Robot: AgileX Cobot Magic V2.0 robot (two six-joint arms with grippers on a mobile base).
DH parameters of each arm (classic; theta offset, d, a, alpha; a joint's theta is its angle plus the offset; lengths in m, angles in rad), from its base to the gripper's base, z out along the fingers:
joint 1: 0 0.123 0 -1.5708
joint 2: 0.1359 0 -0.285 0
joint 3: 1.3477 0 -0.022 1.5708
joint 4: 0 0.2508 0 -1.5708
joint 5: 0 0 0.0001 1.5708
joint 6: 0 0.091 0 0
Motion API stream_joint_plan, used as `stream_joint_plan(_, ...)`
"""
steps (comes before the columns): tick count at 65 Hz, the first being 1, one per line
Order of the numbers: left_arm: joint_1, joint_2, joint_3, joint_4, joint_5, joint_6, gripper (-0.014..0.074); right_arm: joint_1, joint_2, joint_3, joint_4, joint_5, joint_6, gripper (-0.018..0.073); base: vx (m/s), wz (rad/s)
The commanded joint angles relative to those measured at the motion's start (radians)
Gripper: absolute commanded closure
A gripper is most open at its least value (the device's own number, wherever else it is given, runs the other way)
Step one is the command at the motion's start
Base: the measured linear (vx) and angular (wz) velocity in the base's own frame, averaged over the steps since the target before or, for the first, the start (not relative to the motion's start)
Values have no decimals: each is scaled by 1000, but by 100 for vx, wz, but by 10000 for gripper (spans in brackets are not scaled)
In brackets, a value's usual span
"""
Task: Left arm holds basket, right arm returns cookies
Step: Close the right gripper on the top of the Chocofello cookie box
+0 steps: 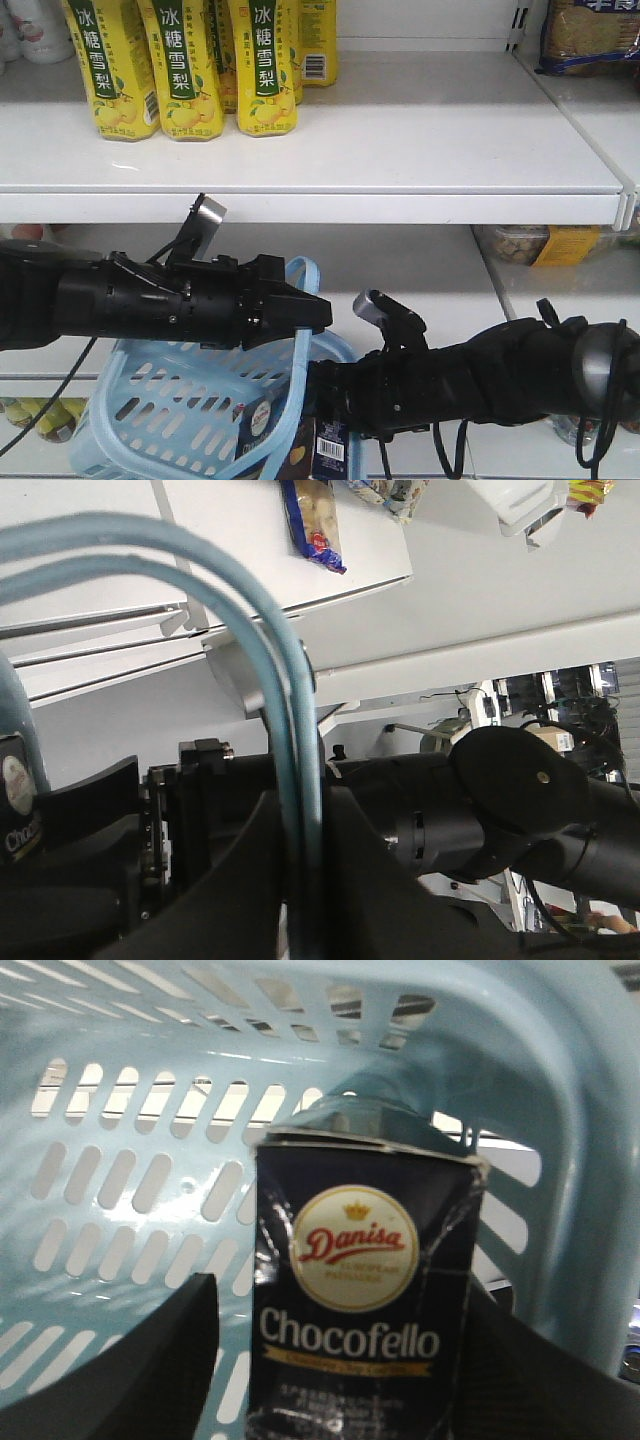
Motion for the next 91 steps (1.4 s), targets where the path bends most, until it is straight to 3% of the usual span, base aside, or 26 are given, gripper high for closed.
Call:
stream_joint_plan(1,5,-44,-41,-147,-5,67,599,0,-35,-22,27,7,-16,137,0,0)
stream_joint_plan(23,5,-44,-41,-147,-5,67,599,0,19,-34,20,-3,-48,186,0,0)
stream_joint_plan(55,5,-44,-41,-147,-5,67,599,0,38,-43,18,-24,-56,382,0,0)
stream_joint_plan(91,5,-44,-41,-147,-5,67,599,-1,-69,-43,-20,-38,-54,385,0,0)
